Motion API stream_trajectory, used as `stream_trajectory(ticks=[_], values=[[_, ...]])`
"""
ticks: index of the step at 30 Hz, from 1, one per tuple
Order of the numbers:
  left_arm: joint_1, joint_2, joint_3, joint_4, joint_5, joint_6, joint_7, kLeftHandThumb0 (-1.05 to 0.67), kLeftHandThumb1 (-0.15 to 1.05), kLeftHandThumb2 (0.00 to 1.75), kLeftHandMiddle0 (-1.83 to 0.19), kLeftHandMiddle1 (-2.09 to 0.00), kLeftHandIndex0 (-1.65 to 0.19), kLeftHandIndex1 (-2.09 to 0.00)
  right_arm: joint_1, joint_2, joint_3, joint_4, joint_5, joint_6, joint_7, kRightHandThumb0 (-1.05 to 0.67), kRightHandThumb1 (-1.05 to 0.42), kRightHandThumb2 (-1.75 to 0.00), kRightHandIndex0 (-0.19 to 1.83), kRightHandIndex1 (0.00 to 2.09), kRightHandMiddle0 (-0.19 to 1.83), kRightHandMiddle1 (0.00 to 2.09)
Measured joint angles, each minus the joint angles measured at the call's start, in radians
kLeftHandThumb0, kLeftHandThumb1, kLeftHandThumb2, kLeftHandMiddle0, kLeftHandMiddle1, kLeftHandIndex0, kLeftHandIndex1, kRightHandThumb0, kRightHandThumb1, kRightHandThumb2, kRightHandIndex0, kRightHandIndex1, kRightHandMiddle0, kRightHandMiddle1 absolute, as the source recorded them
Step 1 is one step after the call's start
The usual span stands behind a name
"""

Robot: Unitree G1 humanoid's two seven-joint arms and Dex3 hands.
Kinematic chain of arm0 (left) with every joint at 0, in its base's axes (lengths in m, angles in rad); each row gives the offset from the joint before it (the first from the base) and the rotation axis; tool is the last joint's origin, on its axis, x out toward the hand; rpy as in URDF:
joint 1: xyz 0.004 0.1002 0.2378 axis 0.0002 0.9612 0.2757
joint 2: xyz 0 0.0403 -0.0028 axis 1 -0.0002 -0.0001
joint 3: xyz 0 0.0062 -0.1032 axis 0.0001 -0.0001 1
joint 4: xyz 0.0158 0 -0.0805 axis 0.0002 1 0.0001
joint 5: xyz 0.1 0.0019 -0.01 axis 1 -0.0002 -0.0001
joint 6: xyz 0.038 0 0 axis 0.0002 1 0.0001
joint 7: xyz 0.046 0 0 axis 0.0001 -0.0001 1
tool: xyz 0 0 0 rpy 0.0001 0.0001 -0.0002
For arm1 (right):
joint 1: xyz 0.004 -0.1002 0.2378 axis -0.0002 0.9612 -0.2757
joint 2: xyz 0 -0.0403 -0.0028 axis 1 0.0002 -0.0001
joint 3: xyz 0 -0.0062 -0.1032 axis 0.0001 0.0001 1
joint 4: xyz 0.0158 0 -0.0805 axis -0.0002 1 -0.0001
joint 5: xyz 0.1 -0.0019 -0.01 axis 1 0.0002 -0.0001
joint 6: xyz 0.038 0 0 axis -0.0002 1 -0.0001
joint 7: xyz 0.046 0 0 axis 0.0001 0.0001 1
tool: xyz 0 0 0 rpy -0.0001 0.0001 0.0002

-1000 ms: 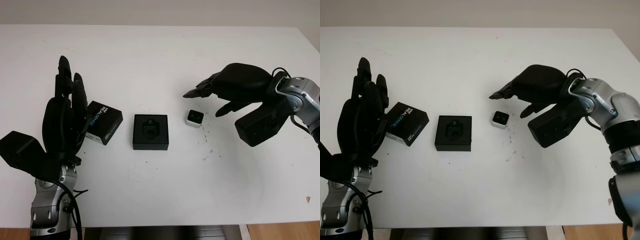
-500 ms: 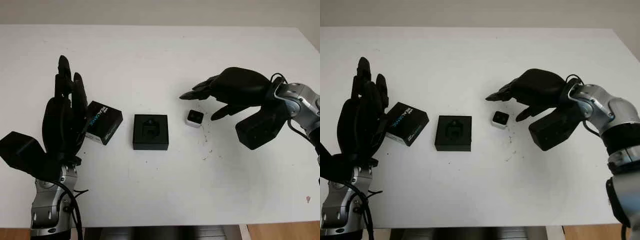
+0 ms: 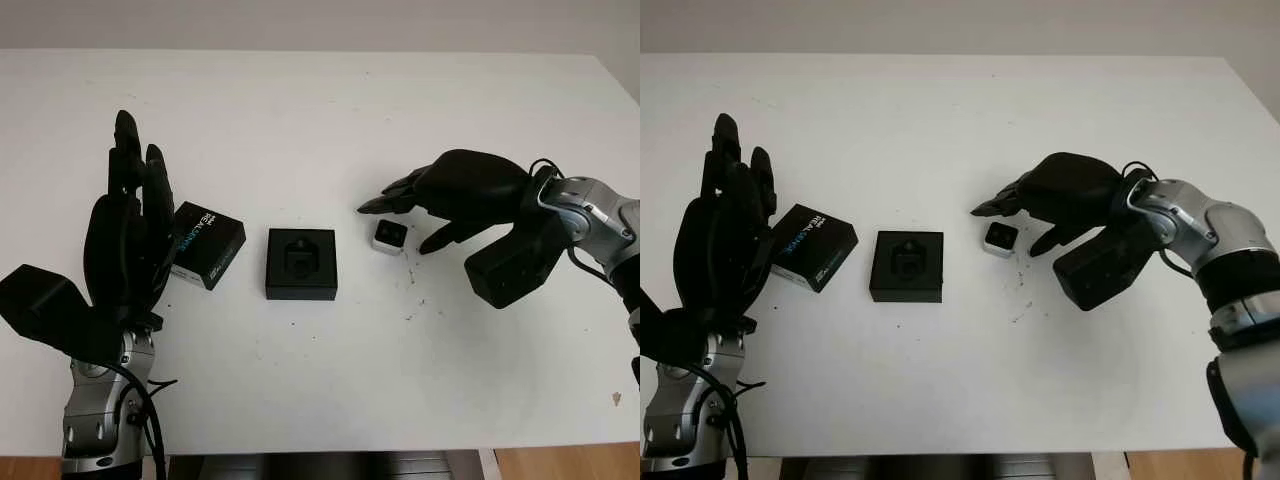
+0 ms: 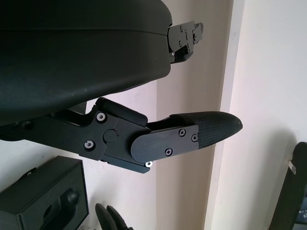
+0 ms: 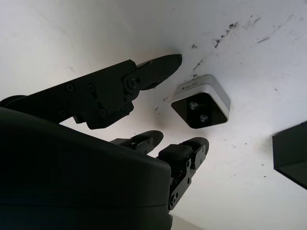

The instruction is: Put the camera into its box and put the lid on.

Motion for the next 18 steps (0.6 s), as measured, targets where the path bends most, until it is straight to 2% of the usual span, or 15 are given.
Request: stream_trajectory(ticks=[8, 11, 12, 13, 14, 15, 16, 18], values=[[0.002, -0.001, 0.000, 0.000, 0.002, -0.003, 0.002, -0.71, 1.05, 0.56, 0.19, 0.00, 0.19, 0.00, -0.001, 0.006, 0.019, 0.030, -0.023, -0.038, -0.070, -0.34, -0.90, -0.05, 0.55, 0.11, 0.49, 0.09], [0.003, 0.000, -0.002, 0.000, 0.008, -0.003, 0.001, -0.71, 1.05, 0.58, 0.19, 0.00, 0.19, 0.00, -0.004, 0.010, 0.023, 0.067, -0.035, -0.085, -0.143, -0.33, -0.88, -0.05, 0.61, 0.16, 0.56, 0.13], [0.003, 0.000, -0.003, 0.000, 0.009, -0.002, 0.001, -0.70, 1.05, 0.58, 0.19, 0.00, 0.19, 0.00, -0.005, 0.013, 0.025, 0.080, -0.040, -0.097, -0.167, -0.34, -0.88, -0.05, 0.57, 0.26, 0.56, 0.18], [0.004, 0.000, -0.005, 0.000, 0.009, 0.001, 0.001, -0.70, 1.05, 0.58, 0.19, 0.00, 0.19, 0.00, -0.006, 0.017, 0.028, 0.093, -0.045, -0.107, -0.190, -0.34, -0.88, -0.05, 0.45, 0.51, 0.52, 0.26], [0.005, 0.000, -0.007, 0.000, 0.009, 0.002, 0.000, -0.70, 1.05, 0.58, 0.19, 0.00, 0.19, 0.00, -0.007, 0.019, 0.032, 0.103, -0.052, -0.112, -0.208, -0.33, -0.88, -0.05, 0.31, 0.80, 0.47, 0.41], [0.005, 0.000, -0.008, 0.000, 0.009, 0.002, -0.002, -0.70, 1.05, 0.58, 0.19, 0.00, 0.19, 0.00, -0.008, 0.020, 0.036, 0.111, -0.059, -0.118, -0.227, -0.33, -0.89, -0.05, 0.20, 1.04, 0.36, 0.67], [0.005, 0.000, -0.008, 0.000, 0.009, 0.002, -0.002, -0.70, 1.05, 0.58, 0.19, 0.00, 0.19, 0.00, -0.010, 0.022, 0.041, 0.119, -0.068, -0.124, -0.244, -0.32, -0.89, -0.05, 0.16, 1.15, 0.29, 0.84], [0.005, 0.000, -0.008, 0.000, 0.008, 0.002, -0.005, -0.70, 1.05, 0.57, 0.19, 0.00, 0.19, 0.00, -0.013, 0.028, 0.048, 0.130, -0.079, -0.132, -0.279, -0.32, -0.90, -0.05, 0.13, 1.26, 0.24, 1.05]])
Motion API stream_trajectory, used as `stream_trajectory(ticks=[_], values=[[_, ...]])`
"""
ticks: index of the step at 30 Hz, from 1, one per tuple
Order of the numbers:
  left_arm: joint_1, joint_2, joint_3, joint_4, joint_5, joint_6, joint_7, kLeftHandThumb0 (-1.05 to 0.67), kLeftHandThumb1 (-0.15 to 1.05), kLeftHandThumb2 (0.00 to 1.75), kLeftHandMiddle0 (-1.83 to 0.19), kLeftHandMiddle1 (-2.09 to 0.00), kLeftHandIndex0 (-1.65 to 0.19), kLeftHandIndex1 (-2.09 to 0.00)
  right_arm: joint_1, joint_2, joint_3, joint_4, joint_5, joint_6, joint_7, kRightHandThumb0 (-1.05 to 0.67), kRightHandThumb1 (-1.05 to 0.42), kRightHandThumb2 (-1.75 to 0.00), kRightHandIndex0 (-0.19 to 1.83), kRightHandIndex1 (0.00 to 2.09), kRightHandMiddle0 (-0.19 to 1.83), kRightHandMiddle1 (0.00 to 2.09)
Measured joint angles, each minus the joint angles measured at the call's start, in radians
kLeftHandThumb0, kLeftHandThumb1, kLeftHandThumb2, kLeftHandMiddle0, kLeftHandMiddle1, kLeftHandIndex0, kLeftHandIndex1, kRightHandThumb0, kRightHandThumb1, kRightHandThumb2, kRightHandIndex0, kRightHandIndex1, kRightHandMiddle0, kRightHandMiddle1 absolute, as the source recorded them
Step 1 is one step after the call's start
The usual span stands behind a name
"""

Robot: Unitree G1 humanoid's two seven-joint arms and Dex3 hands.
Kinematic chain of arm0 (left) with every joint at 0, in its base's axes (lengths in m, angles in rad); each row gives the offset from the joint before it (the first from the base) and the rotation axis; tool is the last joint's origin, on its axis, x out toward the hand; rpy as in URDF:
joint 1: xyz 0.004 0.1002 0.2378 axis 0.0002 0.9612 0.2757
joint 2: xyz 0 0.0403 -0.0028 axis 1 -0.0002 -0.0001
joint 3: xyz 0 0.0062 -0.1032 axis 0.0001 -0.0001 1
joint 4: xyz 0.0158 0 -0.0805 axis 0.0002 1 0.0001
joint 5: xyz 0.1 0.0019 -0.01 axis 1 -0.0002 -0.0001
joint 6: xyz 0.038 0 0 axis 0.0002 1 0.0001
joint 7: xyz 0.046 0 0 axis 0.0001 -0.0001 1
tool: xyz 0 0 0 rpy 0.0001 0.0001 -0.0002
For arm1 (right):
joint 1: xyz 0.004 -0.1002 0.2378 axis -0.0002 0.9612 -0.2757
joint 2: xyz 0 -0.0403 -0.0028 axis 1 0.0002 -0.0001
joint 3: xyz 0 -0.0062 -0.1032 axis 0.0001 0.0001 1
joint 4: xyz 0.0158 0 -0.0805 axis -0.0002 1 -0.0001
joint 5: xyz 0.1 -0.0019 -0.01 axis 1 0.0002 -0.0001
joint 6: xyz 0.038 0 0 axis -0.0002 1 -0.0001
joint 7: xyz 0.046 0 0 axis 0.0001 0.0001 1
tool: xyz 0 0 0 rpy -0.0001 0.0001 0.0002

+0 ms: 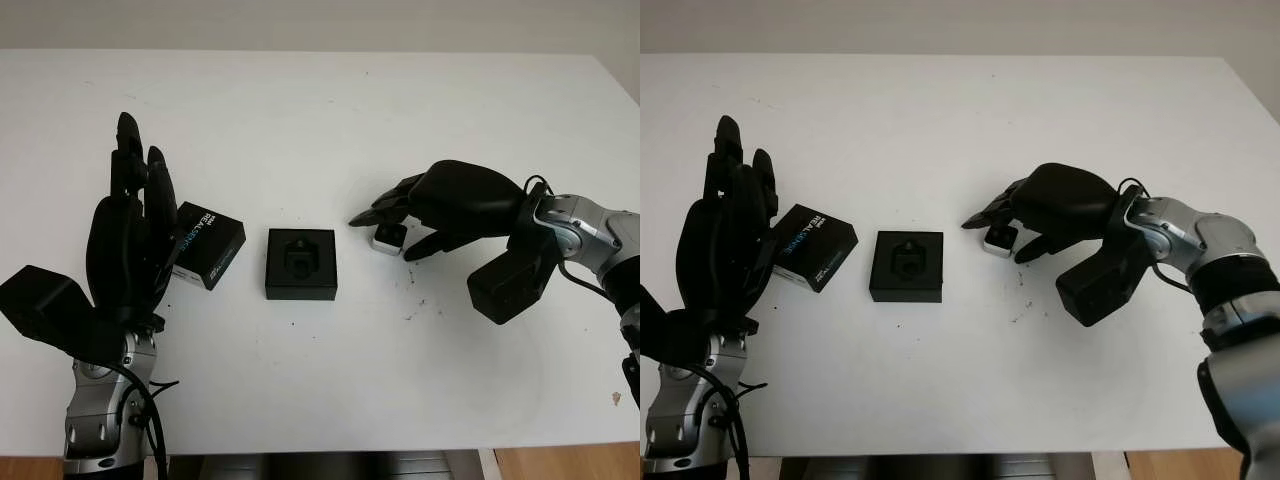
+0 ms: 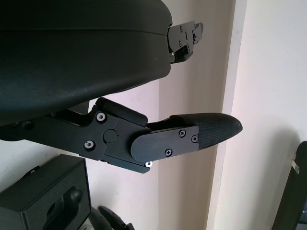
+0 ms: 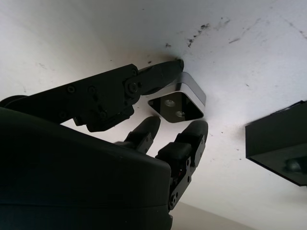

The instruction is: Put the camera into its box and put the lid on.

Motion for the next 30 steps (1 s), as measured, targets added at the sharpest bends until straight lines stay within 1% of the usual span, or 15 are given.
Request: stream_trajectory(ticks=[3, 5, 8, 12, 13, 15, 16, 21, 25, 30], values=[[0.000, 0.000, -0.001, 0.000, 0.002, 0.000, 0.000, -0.70, 1.05, 0.57, 0.19, 0.00, 0.19, 0.00, -0.011, 0.008, 0.016, 0.017, -0.035, -0.003, -0.055, -0.32, -0.92, -0.06, 0.14, 1.46, 0.29, 1.33], [0.000, 0.000, -0.001, 0.000, 0.005, 0.000, 0.001, -0.69, 1.05, 0.58, 0.19, 0.00, 0.19, 0.00, -0.022, 0.012, 0.028, 0.029, -0.056, -0.003, -0.093, -0.32, -0.93, -0.06, 0.15, 1.52, 0.34, 1.41], [0.000, 0.000, -0.001, 0.000, 0.005, -0.001, 0.000, -0.69, 1.05, 0.58, 0.19, 0.00, 0.19, 0.00, -0.039, 0.015, 0.052, 0.041, -0.093, -0.002, -0.155, -0.33, -0.93, -0.05, 0.16, 1.61, 0.43, 1.45], [0.000, 0.000, 0.000, 0.001, 0.004, -0.001, 0.000, -0.70, 1.05, 0.57, 0.19, 0.00, 0.19, 0.00, -0.056, 0.015, 0.078, 0.060, -0.124, 0.004, -0.209, -0.34, -0.92, -0.05, 0.15, 1.64, 0.45, 1.43], [0.000, 0.000, 0.000, 0.001, 0.003, -0.001, 0.000, -0.70, 1.05, 0.57, 0.19, 0.00, 0.19, 0.00, -0.060, 0.015, 0.082, 0.063, -0.128, 0.005, -0.215, -0.34, -0.92, -0.05, 0.15, 1.63, 0.45, 1.41], [0.000, 0.000, 0.000, 0.000, 0.003, -0.001, 0.000, -0.70, 1.05, 0.57, 0.19, 0.00, 0.19, 0.00, -0.068, 0.015, 0.089, 0.073, -0.130, 0.009, -0.215, -0.33, -0.93, -0.05, 0.14, 1.53, 0.42, 1.35], [0.000, 0.000, 0.000, 0.000, 0.004, -0.001, 0.000, -0.70, 1.05, 0.57, 0.19, 0.00, 0.19, 0.00, -0.072, 0.015, 0.090, 0.079, -0.129, 0.010, -0.210, -0.32, -0.93, -0.05, 0.15, 1.45, 0.38, 1.28], [0.000, 0.000, -0.001, 0.000, 0.004, 0.000, 0.000, -0.70, 1.05, 0.57, 0.19, 0.00, 0.19, 0.00, -0.077, 0.015, 0.090, 0.098, -0.116, 0.034, -0.175, -0.31, -0.91, -0.05, 0.21, 1.26, 0.38, 1.05], [0.000, -0.001, -0.003, 0.000, 0.003, 0.000, 0.000, -0.70, 1.05, 0.57, 0.19, 0.00, 0.19, 0.00, -0.077, 0.015, 0.093, 0.100, -0.117, 0.049, -0.172, -0.30, -0.96, -0.06, 0.36, 1.07, 0.42, 1.07], [0.000, -0.001, -0.004, 0.000, -0.004, 0.000, -0.003, -0.69, 1.05, 0.58, 0.19, 0.00, 0.19, 0.00, -0.077, 0.015, 0.112, 0.099, -0.144, 0.058, -0.238, -0.29, -0.97, -0.06, 0.46, 1.04, 0.47, 1.13]])
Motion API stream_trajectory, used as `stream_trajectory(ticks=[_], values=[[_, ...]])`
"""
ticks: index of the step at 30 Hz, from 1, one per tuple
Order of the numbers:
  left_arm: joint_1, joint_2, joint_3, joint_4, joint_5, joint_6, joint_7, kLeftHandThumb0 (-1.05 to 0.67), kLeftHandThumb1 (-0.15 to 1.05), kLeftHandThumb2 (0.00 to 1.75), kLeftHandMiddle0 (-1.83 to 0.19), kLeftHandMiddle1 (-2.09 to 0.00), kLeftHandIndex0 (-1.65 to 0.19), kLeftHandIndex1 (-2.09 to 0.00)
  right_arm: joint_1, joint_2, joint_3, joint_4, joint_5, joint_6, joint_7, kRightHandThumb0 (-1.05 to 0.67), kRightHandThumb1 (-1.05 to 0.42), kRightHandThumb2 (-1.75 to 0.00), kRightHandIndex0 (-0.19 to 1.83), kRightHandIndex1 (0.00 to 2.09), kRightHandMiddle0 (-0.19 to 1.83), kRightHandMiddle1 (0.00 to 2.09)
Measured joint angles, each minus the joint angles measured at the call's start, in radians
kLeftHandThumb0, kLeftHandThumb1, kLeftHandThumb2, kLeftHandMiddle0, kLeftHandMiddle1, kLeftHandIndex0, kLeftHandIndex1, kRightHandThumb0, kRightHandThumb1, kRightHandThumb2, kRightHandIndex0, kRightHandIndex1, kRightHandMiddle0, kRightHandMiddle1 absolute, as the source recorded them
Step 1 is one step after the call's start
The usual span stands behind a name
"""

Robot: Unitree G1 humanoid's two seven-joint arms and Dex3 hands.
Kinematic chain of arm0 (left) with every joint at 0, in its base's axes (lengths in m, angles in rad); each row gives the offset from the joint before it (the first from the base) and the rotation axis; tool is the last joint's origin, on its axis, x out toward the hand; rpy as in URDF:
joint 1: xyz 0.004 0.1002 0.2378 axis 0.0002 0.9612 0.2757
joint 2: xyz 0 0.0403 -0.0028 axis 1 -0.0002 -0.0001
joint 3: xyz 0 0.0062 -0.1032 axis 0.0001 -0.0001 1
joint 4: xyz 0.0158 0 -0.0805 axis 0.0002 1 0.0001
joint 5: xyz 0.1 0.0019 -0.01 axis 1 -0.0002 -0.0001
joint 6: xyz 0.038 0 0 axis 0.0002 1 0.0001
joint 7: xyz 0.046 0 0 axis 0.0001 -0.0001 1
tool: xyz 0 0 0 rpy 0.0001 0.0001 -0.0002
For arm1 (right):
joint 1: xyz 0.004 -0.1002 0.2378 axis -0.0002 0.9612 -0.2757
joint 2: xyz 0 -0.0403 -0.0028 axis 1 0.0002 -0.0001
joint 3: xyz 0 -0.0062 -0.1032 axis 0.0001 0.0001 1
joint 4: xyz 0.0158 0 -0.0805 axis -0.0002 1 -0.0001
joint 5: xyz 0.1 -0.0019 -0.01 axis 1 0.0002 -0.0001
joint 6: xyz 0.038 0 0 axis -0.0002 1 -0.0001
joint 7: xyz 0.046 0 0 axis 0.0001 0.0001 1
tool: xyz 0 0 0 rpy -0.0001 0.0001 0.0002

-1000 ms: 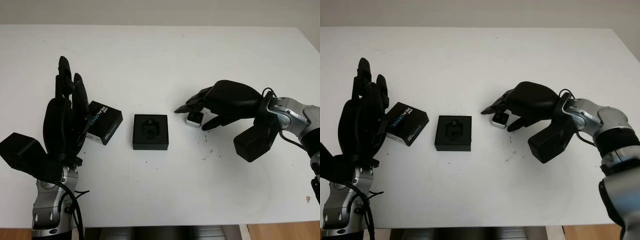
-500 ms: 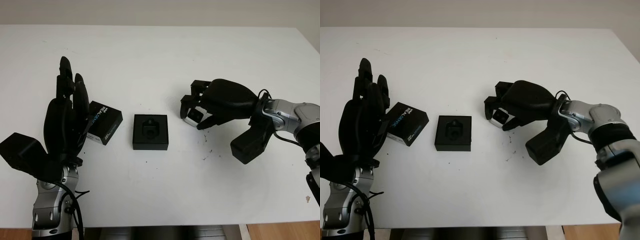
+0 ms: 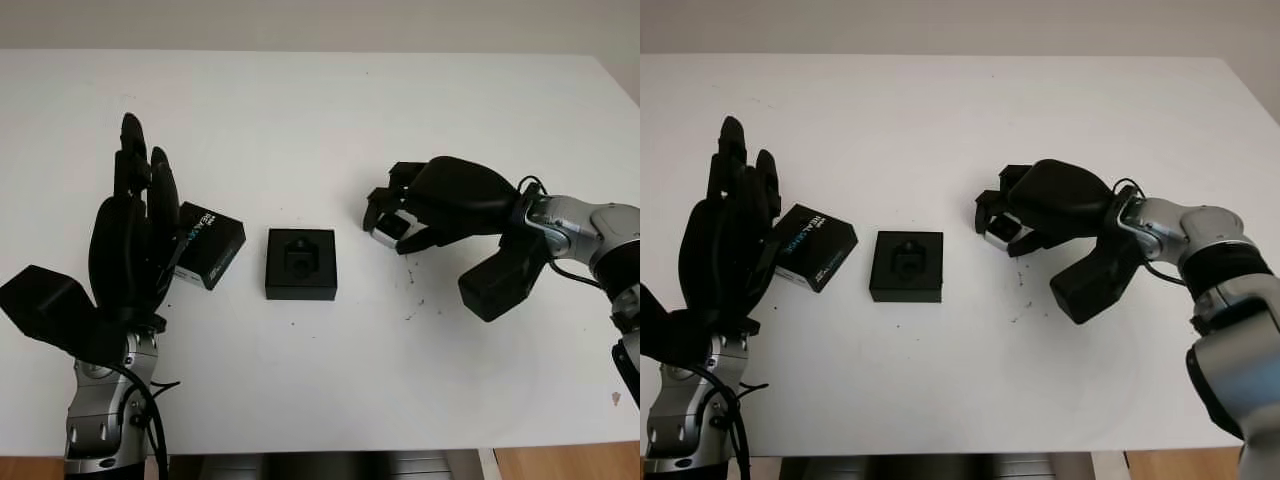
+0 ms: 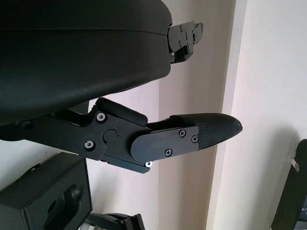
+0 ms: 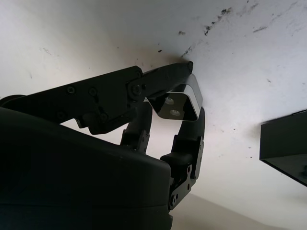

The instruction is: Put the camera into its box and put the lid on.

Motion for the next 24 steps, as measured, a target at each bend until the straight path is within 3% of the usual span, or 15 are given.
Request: stream_trajectory(ticks=[3, 7, 10, 13, 14, 18, 20, 24], values=[[0.000, 0.000, -0.004, 0.000, -0.003, 0.000, 0.000, -0.69, 1.05, 0.58, 0.19, 0.00, 0.19, 0.00, 0.000, 0.000, 0.009, 0.001, -0.004, 0.000, -0.023, -0.29, -0.98, -0.06, 0.45, 1.11, 0.43, 1.24], [0.000, 0.000, -0.005, 0.000, -0.003, 0.000, 0.000, -0.69, 1.05, 0.57, 0.19, 0.00, 0.19, 0.00, -0.003, 0.008, 0.006, 0.012, 0.030, 0.000, 0.018, -0.28, -1.02, -0.06, 0.34, 1.35, 0.34, 1.41], [0.000, 0.000, -0.005, 0.000, -0.003, 0.000, 0.000, -0.69, 1.05, 0.57, 0.19, 0.00, 0.19, 0.00, -0.003, 0.017, -0.006, 0.013, 0.073, 0.000, 0.075, -0.29, -1.02, -0.05, 0.31, 1.37, 0.34, 1.43], [0.001, 0.000, -0.005, 0.000, -0.003, 0.000, 0.000, -0.68, 1.05, 0.57, 0.19, 0.00, 0.19, 0.00, -0.003, 0.031, -0.020, 0.016, 0.117, 0.000, 0.128, -0.36, -0.98, -0.05, 0.21, 1.14, 0.32, 1.33], [0.001, 0.000, -0.006, 0.000, -0.003, 0.000, 0.000, -0.68, 1.05, 0.58, 0.19, 0.00, 0.19, 0.00, -0.003, 0.034, -0.024, 0.016, 0.122, 0.001, 0.141, -0.41, -0.93, -0.05, 0.20, 0.89, 0.27, 1.15], [0.003, -0.001, -0.006, 0.000, -0.003, 0.000, 0.000, -0.67, 1.05, 0.58, 0.19, 0.00, 0.19, 0.00, -0.003, 0.035, -0.026, 0.007, 0.127, 0.019, 0.179, -0.47, -0.89, -0.05, 0.27, 0.36, 0.24, 0.72], [0.005, -0.001, -0.006, -0.001, -0.004, 0.000, 0.000, -0.67, 1.05, 0.58, 0.19, 0.00, 0.19, 0.00, -0.003, 0.033, -0.027, -0.005, 0.127, 0.034, 0.199, -0.47, -0.89, -0.05, 0.30, 0.24, 0.26, 0.57], [0.005, -0.002, -0.008, -0.001, -0.004, 0.000, 0.000, -0.67, 1.05, 0.59, 0.19, 0.00, 0.19, 0.00, -0.003, 0.032, -0.030, -0.022, 0.128, 0.048, 0.225, -0.48, -0.88, -0.05, 0.31, 0.17, 0.28, 0.51]])
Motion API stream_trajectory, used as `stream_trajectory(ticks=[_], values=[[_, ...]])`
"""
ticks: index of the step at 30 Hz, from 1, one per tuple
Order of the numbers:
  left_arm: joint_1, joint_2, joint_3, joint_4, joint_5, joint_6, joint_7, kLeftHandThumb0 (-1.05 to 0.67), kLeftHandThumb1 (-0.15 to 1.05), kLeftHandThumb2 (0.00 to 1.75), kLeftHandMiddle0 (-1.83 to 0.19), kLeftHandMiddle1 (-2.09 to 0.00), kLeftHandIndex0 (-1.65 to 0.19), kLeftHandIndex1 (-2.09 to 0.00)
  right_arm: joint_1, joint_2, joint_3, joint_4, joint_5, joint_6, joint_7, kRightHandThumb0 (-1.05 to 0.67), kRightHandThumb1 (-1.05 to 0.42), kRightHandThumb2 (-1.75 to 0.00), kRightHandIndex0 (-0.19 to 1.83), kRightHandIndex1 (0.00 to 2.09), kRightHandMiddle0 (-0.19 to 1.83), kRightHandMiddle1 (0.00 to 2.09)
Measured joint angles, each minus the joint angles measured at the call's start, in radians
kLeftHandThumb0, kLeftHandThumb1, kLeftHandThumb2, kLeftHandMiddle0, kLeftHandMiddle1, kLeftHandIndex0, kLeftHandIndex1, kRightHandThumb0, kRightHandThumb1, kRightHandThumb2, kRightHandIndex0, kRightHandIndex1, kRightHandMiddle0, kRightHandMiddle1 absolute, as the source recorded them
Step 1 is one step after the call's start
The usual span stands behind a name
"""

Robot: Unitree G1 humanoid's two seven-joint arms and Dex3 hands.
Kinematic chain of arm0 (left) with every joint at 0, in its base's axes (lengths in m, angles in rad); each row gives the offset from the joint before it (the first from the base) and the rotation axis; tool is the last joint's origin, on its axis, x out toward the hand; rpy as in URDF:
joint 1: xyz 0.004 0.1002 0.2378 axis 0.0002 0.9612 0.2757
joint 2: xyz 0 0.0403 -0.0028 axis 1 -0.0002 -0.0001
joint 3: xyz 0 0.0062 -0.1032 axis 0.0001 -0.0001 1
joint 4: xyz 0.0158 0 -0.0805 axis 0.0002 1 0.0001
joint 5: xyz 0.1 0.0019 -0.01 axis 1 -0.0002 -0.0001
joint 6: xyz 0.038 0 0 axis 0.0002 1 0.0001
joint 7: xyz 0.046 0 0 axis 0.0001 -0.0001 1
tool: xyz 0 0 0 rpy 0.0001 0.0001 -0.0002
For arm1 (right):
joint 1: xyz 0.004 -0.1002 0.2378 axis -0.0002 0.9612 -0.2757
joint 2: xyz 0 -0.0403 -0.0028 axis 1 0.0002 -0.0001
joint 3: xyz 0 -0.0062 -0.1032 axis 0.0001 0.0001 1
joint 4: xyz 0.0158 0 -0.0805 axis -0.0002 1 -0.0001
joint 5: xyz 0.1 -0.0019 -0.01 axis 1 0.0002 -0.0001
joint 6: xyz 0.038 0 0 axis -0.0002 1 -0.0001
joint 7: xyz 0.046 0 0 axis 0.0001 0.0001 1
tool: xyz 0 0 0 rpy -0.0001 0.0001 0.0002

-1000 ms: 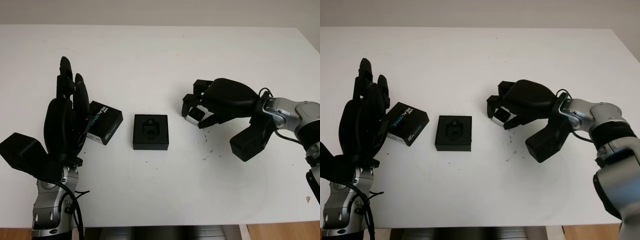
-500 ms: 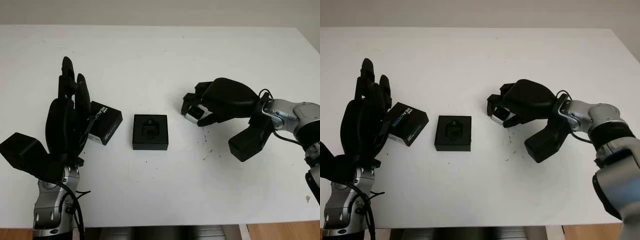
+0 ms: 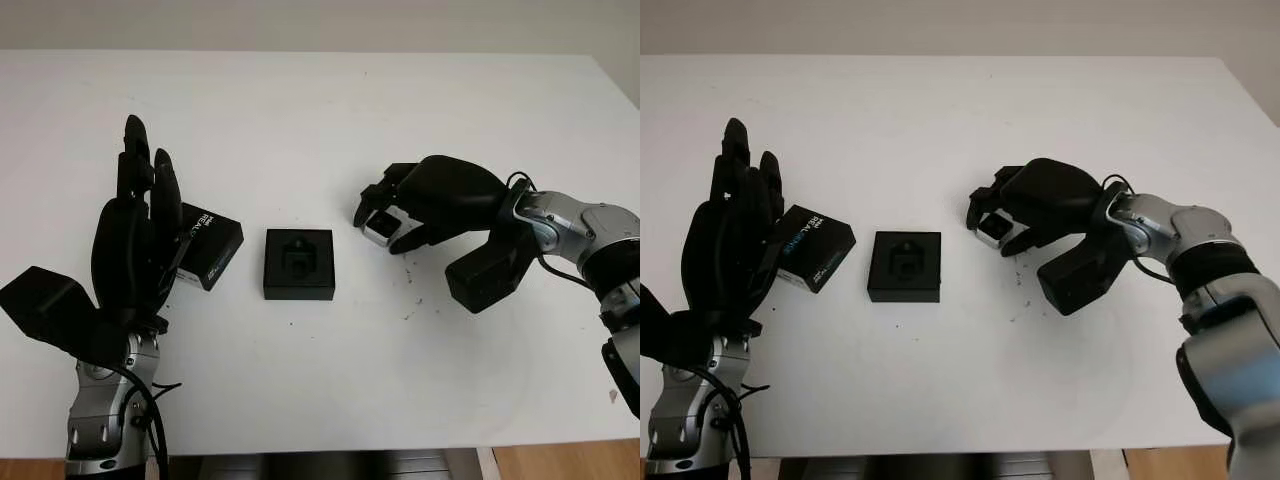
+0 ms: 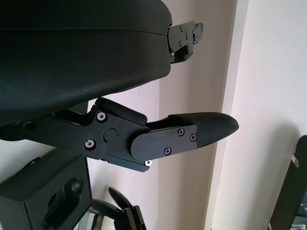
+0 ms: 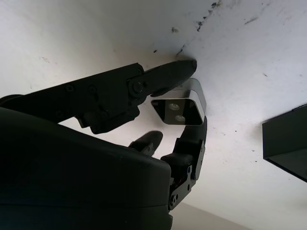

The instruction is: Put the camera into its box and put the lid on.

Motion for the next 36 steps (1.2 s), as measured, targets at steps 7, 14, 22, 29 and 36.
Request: stream_trajectory(ticks=[7, 14, 22, 29, 36], values=[[0.000, -0.001, 0.000, 0.000, 0.001, 0.000, 0.000, -0.68, 1.05, 0.59, 0.19, 0.00, 0.19, 0.00, 0.000, -0.005, -0.010, -0.034, 0.013, 0.031, 0.073, -0.49, -0.89, -0.05, 0.23, 0.09, 0.22, 0.38], [0.000, -0.001, 0.000, 0.000, 0.000, 0.000, -0.004, -0.68, 1.05, 0.58, 0.19, 0.00, 0.19, 0.00, 0.002, -0.006, -0.012, -0.050, 0.016, 0.063, 0.097, -0.50, -0.88, -0.05, 0.22, 0.07, 0.23, 0.31], [0.000, -0.005, 0.000, 0.000, 0.001, 0.000, 0.000, -0.68, 1.05, 0.58, 0.19, 0.00, 0.19, 0.00, 0.004, -0.008, -0.012, -0.049, 0.008, 0.097, 0.090, -0.48, -0.91, -0.06, 0.23, 0.06, 0.27, 0.28], [0.000, -0.006, 0.000, 0.000, -0.002, 0.000, -0.006, -0.67, 1.05, 0.58, 0.19, 0.00, 0.19, 0.00, 0.004, -0.008, -0.009, -0.044, -0.004, 0.116, 0.091, -0.47, -0.93, -0.06, 0.24, 0.06, 0.33, 0.27], [0.000, -0.007, 0.000, 0.000, -0.002, 0.000, -0.006, -0.67, 1.05, 0.59, 0.19, 0.00, 0.19, 0.00, 0.004, -0.008, -0.008, -0.036, -0.012, 0.120, 0.075, -0.45, -0.91, -0.05, 0.29, 0.08, 0.46, 0.30]])
